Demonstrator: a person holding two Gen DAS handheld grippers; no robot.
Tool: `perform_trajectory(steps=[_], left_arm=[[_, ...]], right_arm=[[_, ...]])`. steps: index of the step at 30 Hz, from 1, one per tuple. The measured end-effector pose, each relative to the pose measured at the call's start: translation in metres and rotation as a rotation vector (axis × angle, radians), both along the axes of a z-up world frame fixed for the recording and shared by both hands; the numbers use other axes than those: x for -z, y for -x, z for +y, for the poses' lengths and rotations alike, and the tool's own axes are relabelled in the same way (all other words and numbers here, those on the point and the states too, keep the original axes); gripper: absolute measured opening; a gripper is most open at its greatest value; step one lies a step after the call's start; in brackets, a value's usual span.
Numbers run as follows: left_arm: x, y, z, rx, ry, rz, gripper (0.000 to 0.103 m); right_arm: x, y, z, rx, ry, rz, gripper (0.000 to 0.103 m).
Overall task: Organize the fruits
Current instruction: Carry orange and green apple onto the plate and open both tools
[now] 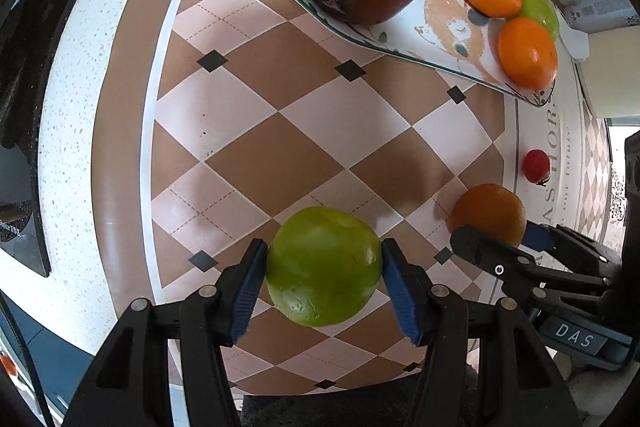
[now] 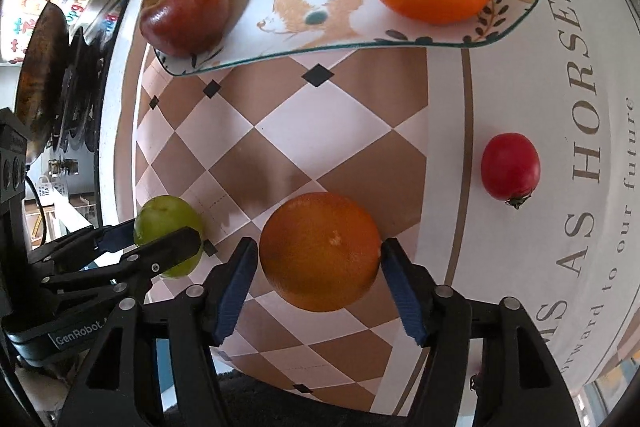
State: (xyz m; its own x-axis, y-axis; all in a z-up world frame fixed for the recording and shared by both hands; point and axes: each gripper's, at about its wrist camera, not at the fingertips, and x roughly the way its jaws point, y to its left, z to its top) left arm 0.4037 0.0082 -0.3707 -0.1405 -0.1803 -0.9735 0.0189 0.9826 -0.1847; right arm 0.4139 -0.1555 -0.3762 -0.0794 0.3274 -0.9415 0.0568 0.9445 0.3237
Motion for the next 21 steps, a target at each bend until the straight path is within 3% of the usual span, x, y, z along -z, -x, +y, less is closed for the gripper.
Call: perform_trajectory(steps=[6,12,14,17,21], left_arm=[[-0.024,-0.006,0.014,-0.052,0.046,-0.009,0.055],[-0.059,-0.034,0.015,-0.245,0.251,-0.022,0.055],[-0.059,-0.047,0.016,-0.351,0.348,0.005,0.055],[-0.050,-0.062,0.016,-0.467,0.432,0.052,0.055],[-0.035,-0.077,0.015,-0.583,0.467,0.088,0.055]], right_arm=[[-0.012,-0.001,-0.010,0.015,-0.002,-0.047,0.058],[-0.046,-0.031,-0.042,0.108,-0.120,-0.094,0.058],[-0.055,-0.051,-0.051,0.131,-0.159,-0.105,0.058],[-0.062,-0.083,-0.058,0.145,-0.171,-0.117,0.058],[-0.061,-0.120,-0.063,0.135,-0.165,-0.104,0.058]])
